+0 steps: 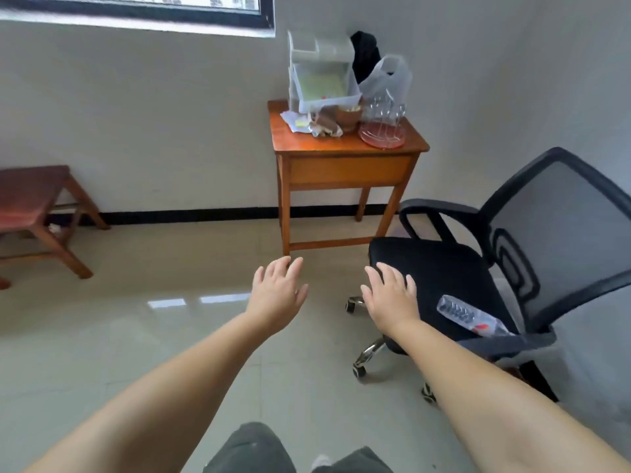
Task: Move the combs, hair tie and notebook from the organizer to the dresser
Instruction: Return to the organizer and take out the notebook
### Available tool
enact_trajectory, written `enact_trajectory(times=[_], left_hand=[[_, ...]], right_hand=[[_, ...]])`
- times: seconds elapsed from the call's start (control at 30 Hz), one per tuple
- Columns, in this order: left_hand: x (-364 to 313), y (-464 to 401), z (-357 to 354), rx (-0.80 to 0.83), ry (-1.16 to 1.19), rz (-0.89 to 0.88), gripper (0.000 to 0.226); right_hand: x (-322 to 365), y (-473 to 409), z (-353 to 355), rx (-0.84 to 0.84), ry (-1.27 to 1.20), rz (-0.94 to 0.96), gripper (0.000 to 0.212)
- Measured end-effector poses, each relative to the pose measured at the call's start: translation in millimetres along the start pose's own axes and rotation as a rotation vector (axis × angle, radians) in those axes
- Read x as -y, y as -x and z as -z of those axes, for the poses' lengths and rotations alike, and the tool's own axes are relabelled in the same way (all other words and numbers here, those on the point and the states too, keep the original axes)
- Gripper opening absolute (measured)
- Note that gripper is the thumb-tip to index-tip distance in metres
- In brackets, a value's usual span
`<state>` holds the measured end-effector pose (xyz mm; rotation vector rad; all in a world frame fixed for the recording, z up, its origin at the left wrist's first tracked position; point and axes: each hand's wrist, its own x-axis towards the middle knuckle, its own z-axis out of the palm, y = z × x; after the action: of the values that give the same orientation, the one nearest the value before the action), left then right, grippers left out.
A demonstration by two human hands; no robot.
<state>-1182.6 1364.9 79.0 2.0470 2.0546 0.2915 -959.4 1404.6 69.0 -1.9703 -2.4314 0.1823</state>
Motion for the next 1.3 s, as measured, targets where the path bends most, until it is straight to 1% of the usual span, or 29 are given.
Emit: enact_trajectory(times=[0.07, 0.2, 0.37, 0.57, 0.67, 0.73, 0.83, 0.9, 0.97, 1.03, 1.1, 1.17, 1.2, 1.23, 1.3], left_hand=[[10, -54, 5, -0.034, 0.014, 0.031, 0.056], [50, -170, 9, -0.044, 0.025, 0.092, 0.055], [91, -328, 34, -0.044, 0.002, 0.067, 0.057], [106, -488, 71, -0.09, 0.045, 0.013, 0.059], [106, -553, 71, -0.091, 0.076, 0.059, 0.064], [108, -591, 67, -0.116, 0.072, 0.104, 0.065], [111, -641, 60, -0.109, 0.039, 0.174, 0.062], [111, -668, 57, -0.067, 0.055, 0.218, 0.055], [110, -687, 54, -0.061, 0.082, 0.232, 0.042], [110, -696, 51, -0.111, 0.102, 0.23, 0.033], [112, -697, 48, -0.195, 0.155, 0.226, 0.031], [114, -695, 45, -0.244, 0.199, 0.213, 0.035], [115, -695, 45, -0.258, 0.208, 0.202, 0.037], [116, -695, 45, -0.262, 0.212, 0.19, 0.037], [118, -696, 47, -0.254, 0.208, 0.168, 0.037]], right_hand=[[3, -63, 6, -0.011, -0.004, 0.027, 0.048], [22, -191, 9, -0.043, -0.031, 0.087, 0.047], [42, -342, 28, -0.079, -0.083, 0.044, 0.046], [42, -490, 75, -0.14, -0.221, 0.005, 0.046], [34, -565, 92, -0.151, -0.304, -0.007, 0.046], [31, -618, 102, -0.156, -0.303, 0.02, 0.046], [31, -691, 114, -0.136, -0.277, 0.062, 0.045], [28, -731, 117, -0.079, -0.289, 0.022, 0.045], [26, -762, 115, -0.012, -0.284, -0.051, 0.045], [26, -783, 111, -0.014, -0.278, -0.117, 0.046], [28, -798, 110, -0.063, -0.317, -0.187, 0.047], [25, -806, 110, -0.088, -0.402, -0.262, 0.049], [22, -810, 111, -0.074, -0.465, -0.288, 0.05], [20, -813, 113, -0.047, -0.564, -0.297, 0.048], [16, -812, 121, 0.01, -0.843, -0.273, 0.039]])
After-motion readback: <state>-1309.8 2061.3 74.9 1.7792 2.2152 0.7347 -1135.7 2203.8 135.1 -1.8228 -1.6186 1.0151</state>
